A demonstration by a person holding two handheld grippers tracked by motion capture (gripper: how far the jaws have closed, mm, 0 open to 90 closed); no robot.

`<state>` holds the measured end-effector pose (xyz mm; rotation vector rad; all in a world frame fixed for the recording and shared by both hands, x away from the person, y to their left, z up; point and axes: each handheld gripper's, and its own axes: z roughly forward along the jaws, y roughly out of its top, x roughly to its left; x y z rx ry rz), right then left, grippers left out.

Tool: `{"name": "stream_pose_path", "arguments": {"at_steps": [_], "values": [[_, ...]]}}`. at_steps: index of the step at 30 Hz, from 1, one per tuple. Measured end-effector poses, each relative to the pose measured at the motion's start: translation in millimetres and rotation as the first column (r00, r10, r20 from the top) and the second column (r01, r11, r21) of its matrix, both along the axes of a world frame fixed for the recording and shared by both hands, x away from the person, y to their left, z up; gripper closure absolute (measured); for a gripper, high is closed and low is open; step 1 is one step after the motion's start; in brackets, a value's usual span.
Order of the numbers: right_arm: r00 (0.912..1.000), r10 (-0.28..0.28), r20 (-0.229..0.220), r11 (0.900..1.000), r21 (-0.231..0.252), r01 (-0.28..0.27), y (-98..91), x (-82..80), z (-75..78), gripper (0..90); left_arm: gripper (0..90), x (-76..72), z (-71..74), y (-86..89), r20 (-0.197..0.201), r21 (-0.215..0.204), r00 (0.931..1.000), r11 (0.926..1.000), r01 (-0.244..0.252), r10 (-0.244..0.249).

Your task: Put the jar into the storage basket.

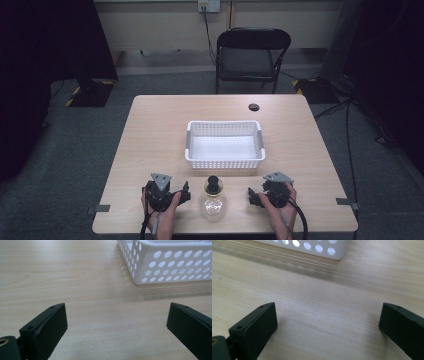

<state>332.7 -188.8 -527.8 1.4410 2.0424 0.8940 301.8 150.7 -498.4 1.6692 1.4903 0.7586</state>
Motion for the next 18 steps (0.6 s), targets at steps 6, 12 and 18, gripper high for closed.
{"name": "stream_pose_path", "arguments": {"at_steps": [6, 12, 18], "values": [[1.0, 0.0, 0.0, 1.0, 0.0, 0.0, 0.0, 0.0, 0.0, 0.7, 2.5, -8.4, 8.9, 4.1, 0.045, -0.036, 0.999, 0.9993, 0.006, -0.004], [1.0, 0.0, 0.0, 1.0, 0.0, 0.0, 0.0, 0.0, 0.0, 0.7, 2.4, -15.7, 18.6, 5.1, 0.084, -0.047, 0.9962, 0.9985, 0.029, -0.025], [1.0, 0.0, 0.0, 1.0, 0.0, 0.0, 0.0, 0.0, 0.0, 0.7, 0.9, -25.9, 30.4, 5.2, 0.154, -0.069, 0.9869, 0.9958, 0.06, -0.049]]}}
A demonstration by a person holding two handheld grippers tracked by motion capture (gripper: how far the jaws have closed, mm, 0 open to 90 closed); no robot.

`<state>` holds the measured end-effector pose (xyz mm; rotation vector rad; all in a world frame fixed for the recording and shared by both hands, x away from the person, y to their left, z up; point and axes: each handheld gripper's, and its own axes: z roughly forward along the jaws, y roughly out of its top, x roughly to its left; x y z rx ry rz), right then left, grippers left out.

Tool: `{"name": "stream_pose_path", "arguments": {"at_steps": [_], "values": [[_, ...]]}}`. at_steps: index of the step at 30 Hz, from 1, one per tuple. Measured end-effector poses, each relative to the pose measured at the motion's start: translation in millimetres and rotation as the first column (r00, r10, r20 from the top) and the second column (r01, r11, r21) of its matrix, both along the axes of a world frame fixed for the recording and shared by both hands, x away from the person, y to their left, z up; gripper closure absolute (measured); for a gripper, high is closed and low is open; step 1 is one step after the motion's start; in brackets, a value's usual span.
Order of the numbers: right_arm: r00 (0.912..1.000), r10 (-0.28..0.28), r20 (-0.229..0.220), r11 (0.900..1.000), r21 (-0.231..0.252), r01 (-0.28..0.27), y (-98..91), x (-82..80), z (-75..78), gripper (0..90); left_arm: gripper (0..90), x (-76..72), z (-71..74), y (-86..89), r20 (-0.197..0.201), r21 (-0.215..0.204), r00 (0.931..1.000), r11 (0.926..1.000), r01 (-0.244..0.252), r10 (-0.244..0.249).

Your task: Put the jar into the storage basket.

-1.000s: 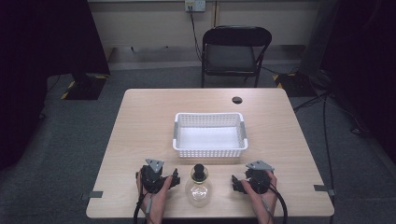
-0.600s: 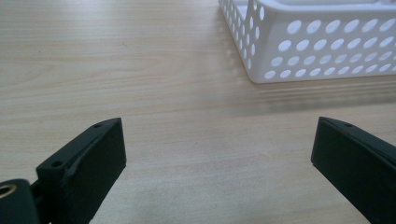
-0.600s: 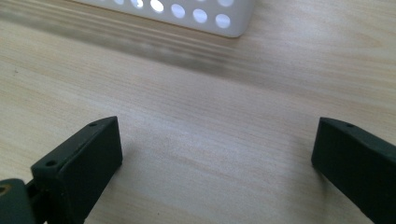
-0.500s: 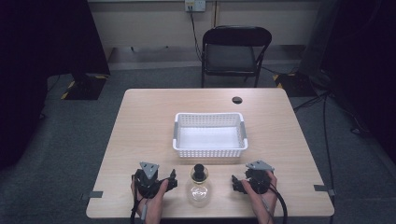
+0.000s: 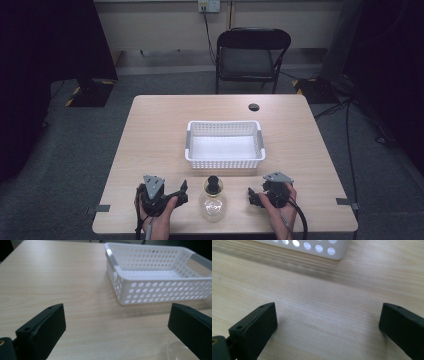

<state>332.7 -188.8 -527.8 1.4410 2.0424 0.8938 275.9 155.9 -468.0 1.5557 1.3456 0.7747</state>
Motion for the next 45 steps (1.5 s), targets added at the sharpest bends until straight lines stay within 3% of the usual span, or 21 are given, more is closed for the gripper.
{"name": "stream_pose_path", "arguments": {"at_steps": [6, 10, 20, 22, 26, 34, 36, 41, 43, 45], "values": [[1.0, 0.0, 0.0, 1.0, 0.0, 0.0, 0.0, 0.0, 0.0, 0.7, 0.7, -8.1, 8.5, 0.2, 0.044, -0.01, 0.9985, 0.9994, 0.033, -0.033], [1.0, 0.0, 0.0, 1.0, 0.0, 0.0, 0.0, 0.0, 0.0, 0.7, 0.4, -11.0, 12.6, -2.3, 0.039, 0.015, 0.9991, 0.9997, 0.017, -0.018], [1.0, 0.0, 0.0, 1.0, 0.0, 0.0, 0.0, 0.0, 0.0, 0.7, 0.9, -25.4, 26.0, -3.2, 0.097, 0.001, 0.9906, 0.9953, 0.097, -0.096], [1.0, 0.0, 0.0, 1.0, 0.0, 0.0, 0.0, 0.0, 0.0, 0.6, 0.7, -30.3, 29.6, -5.1, 0.117, 0.013, 0.983, 0.9899, 0.141, -0.141], [1.0, 0.0, 0.0, 1.0, 0.0, 0.0, 0.0, 0.0, 0.0, 0.7, 0.6, -38.2, 35.1, -9.8, 0.159, 0.022, 0.9703, 0.9833, 0.181, -0.182], [1.0, -0.001, 0.001, 1.0, 0.0, 0.001, 0.1, 0.1, 0.0, 0.7, 0.3, -46.6, 43.7, -14.1, 0.233, 0.015, 0.948, 0.9755, 0.219, -0.217], [1.0, -0.001, 0.001, 1.0, 0.001, 0.001, 0.1, 0.0, 0.0, 0.6, 0.3, -47.9, 46.0, -15.2, 0.25, 0.01, 0.9397, 0.971, 0.239, -0.234], [1.0, -0.001, 0.001, 1.0, 0.001, 0.001, 0.1, 0.1, 0.0, 0.6, 0.3, -47.0, 48.0, -22.6, 0.266, 0.003, 0.9198, 0.9545, 0.298, -0.288], [1.0, -0.001, 0.001, 1.0, 0.0, 0.001, 0.1, 0.1, 0.0, 0.6, 0.3, -46.0, 47.7, -26.4, 0.261, 0.001, 0.9161, 0.949, 0.315, -0.305], [1.0, -0.001, 0.001, 1.0, 0.001, 0.001, 0.1, 0.0, 0.0, 0.7, 0.2, -43.9, 46.8, -31.0, 0.238, 0.026, 0.9147, 0.9437, 0.33, -0.326]]}}
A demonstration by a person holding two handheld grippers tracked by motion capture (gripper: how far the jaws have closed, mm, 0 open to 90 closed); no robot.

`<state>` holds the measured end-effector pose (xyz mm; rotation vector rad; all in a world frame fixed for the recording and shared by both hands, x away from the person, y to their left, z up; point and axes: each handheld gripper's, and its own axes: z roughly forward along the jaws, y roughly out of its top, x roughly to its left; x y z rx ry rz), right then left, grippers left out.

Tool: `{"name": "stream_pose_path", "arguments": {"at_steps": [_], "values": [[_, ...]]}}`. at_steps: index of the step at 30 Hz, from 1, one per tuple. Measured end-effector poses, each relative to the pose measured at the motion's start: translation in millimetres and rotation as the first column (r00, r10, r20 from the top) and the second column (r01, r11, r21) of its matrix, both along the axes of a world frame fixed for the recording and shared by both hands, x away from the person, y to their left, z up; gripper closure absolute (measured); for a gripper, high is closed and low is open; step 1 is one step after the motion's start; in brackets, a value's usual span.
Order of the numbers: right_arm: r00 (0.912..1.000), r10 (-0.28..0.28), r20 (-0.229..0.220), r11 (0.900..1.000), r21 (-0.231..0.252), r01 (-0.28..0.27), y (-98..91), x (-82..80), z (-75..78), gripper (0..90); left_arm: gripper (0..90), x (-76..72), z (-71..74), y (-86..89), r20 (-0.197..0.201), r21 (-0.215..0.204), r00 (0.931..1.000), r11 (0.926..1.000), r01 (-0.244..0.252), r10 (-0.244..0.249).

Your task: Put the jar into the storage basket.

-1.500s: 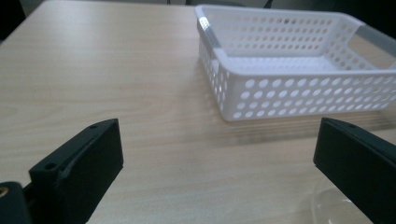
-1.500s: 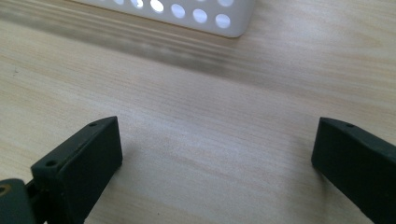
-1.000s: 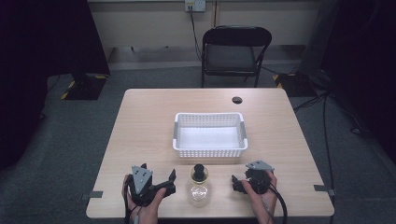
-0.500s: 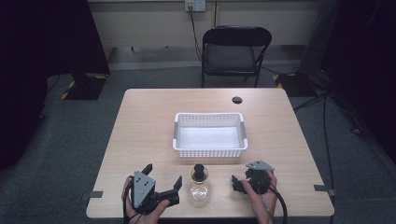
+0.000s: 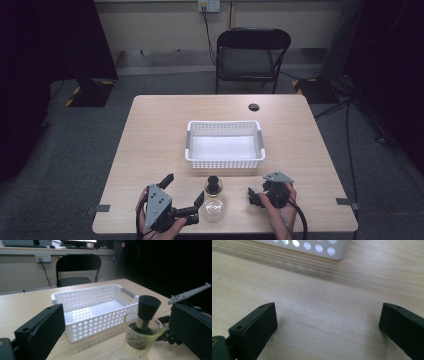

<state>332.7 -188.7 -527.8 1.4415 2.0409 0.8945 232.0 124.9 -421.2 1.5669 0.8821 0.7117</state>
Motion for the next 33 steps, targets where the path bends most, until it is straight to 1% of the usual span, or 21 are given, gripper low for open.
{"name": "stream_pose_path", "arguments": {"at_steps": [1, 4, 6, 9, 12, 17, 21, 22, 23, 25, 30, 31, 32, 33], "values": [[1.0, 0.0, 0.0, 1.0, 0.0, 0.0, 0.0, 0.0, 0.0, 0.6, 0.1, 1.2, -0.7, -2.5, -0.013, 0.011, 0.9999, 0.9999, 0.001, -0.001], [1.0, 0.0, 0.0, 1.0, 0.0, 0.0, 0.0, 0.0, 0.0, 0.7, 0.1, 3.3, -2.9, -8.8, -0.024, 0.024, 0.9996, 0.9996, 0.015, -0.015], [1.0, 0.0, 0.0, 1.0, 0.0, 0.0, 0.0, 0.0, 0.0, 0.7, 0.1, 3.7, -3.9, -13.1, -0.019, 0.028, 0.9991, 0.9988, 0.039, -0.039], [1.0, -0.001, 0.0, 1.0, 0.0, 0.001, 0.1, 0.0, 0.0, 0.6, 0.1, 5.5, -5.7, -19.6, -0.019, 0.043, 0.9983, 0.9975, 0.056, -0.056], [1.0, -0.001, 0.0, 1.0, 0.0, 0.001, 0.1, 0.0, 0.0, 0.6, 0.3, 9.9, -9.6, -24.7, -0.036, 0.044, 0.9956, 0.9951, 0.088, -0.087], [1.0, -0.001, 0.0, 1.0, 0.0, 0.001, 0.0, 0.0, 0.0, 0.6, 0.9, 14.9, -18.6, -32.5, -0.041, 0.051, 0.9916, 0.9908, 0.125, -0.123], [1.0, -0.001, -0.001, 1.0, 0.0, 0.001, 0.1, 0.0, 0.0, 0.6, 0.8, 17.5, -22.2, -37.1, -0.04, 0.054, 0.9906, 0.9897, 0.133, -0.131], [1.0, -0.001, 0.0, 1.0, 0.0, 0.001, 0.1, 0.0, 0.0, 0.6, 0.8, 18.2, -23.3, -38.0, -0.039, 0.051, 0.9907, 0.9899, 0.132, -0.13], [1.0, -0.001, -0.001, 1.0, 0.001, 0.001, 0.1, 0.0, 0.0, 0.6, 0.7, 18.9, -24.6, -38.9, -0.04, 0.037, 0.9911, 0.991, 0.129, -0.127], [1.0, -0.001, 0.0, 1.0, 0.0, 0.001, 0.0, 0.0, 0.0, 0.6, 0.9, 20.9, -28.0, -40.7, -0.062, 0.049, 0.9893, 0.9896, 0.135, -0.132], [1.0, 0.0, 0.0, 1.0, 0.0, 0.0, 0.0, 0.0, 0.0, 0.7, 11.4, 26.1, -38.4, -42.1, -0.104, 0.044, 0.9842, 0.988, 0.148, -0.143], [1.0, 0.0, 0.0, 1.0, 0.0, 0.0, 0.0, 0.0, 0.0, 0.6, 13.2, 26.1, -38.4, -42.1, -0.104, 0.044, 0.9842, 0.988, 0.148, -0.143], [1.0, 0.0, 0.0, 1.0, 0.0, 0.0, 0.0, -0.1, 0.0, 0.6, 15.8, 27.4, -40.8, -41.9, -0.116, 0.036, 0.9815, 0.9869, 0.157, -0.152], [1.0, 0.0, 0.0, 1.0, 0.0, 0.0, 0.0, 0.0, 0.0, 0.7, 18.4, 28.2, -42.1, -42.1, -0.116, 0.037, 0.9815, 0.9868, 0.158, -0.152]]}}
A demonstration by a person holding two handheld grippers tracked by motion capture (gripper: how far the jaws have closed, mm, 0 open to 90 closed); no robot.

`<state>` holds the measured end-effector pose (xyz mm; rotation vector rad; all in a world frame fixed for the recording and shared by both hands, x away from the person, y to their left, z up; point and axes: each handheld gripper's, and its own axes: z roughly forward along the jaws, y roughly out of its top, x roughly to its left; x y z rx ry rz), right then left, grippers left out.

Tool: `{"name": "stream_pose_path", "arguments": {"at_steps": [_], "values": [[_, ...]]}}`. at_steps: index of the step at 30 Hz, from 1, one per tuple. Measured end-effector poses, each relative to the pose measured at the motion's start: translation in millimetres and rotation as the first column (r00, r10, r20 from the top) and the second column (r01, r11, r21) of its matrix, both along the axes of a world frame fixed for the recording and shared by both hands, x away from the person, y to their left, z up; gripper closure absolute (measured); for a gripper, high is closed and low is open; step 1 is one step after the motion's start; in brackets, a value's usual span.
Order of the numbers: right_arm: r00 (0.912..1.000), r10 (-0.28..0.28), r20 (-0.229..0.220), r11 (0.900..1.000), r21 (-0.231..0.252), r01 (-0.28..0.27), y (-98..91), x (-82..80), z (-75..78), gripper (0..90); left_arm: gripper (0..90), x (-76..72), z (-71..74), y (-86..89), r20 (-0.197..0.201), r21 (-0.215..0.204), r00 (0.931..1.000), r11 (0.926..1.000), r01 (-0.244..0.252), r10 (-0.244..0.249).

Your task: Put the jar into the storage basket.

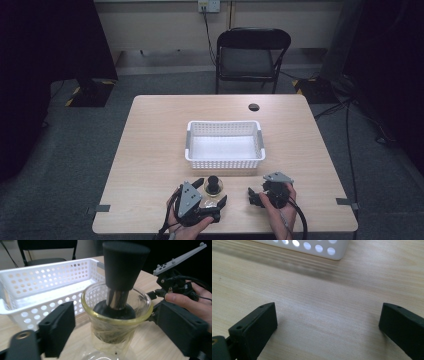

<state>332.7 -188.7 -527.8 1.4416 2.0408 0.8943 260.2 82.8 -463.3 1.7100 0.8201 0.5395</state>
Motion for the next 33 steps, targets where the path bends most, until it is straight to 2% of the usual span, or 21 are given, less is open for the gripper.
{"name": "stream_pose_path", "arguments": {"at_steps": [5, 8, 11, 14, 21, 25, 33], "values": [[1.0, 0.0, -0.001, 1.0, 0.001, 0.0, 0.1, 0.0, 0.0, 0.7, 25.6, 5.6, -4.0, -1.2, -0.009, -0.009, 0.9999, 0.9999, 0.009, -0.009], [1.0, -0.001, -0.001, 1.0, 0.001, 0.001, 0.1, -0.1, 0.0, 0.6, 35.1, 10.3, -10.0, -2.2, -0.016, -0.024, 0.9996, 0.9994, 0.024, -0.024], [1.0, 0.0, 0.0, 1.0, 0.0, 0.0, 0.0, 0.0, 0.0, 0.7, 42.5, 9.6, -11.4, -2.4, 0.004, -0.028, 0.9994, 0.999, 0.034, -0.034], [1.0, 0.0, 0.0, 1.0, 0.001, 0.0, 0.0, 0.0, 0.0, 0.7, 45.4, 8.4, -9.7, -1.4, 0.026, -0.007, 0.9992, 0.9995, 0.031, -0.031], [1.0, -0.001, -0.001, 1.0, 0.001, 0.001, 0.1, 0.0, 0.1, 0.7, 46.0, 7.5, -9.1, -2.4, 0.038, 0.007, 0.9988, 0.9996, 0.029, -0.029], [1.0, -0.001, -0.001, 1.0, 0.001, 0.001, 0.1, 0.0, 0.1, 0.6, 46.0, 8.2, -7.5, -2.6, 0.035, -0.001, 0.9991, 0.9997, 0.025, -0.025], [1.0, 0.0, -0.001, 1.0, 0.001, 0.0, 0.0, 0.0, 0.0, 0.7, 46.0, 11.1, 1.9, 2.6, 0.031, -0.004, 0.9992, 0.9997, 0.024, -0.024]]}}
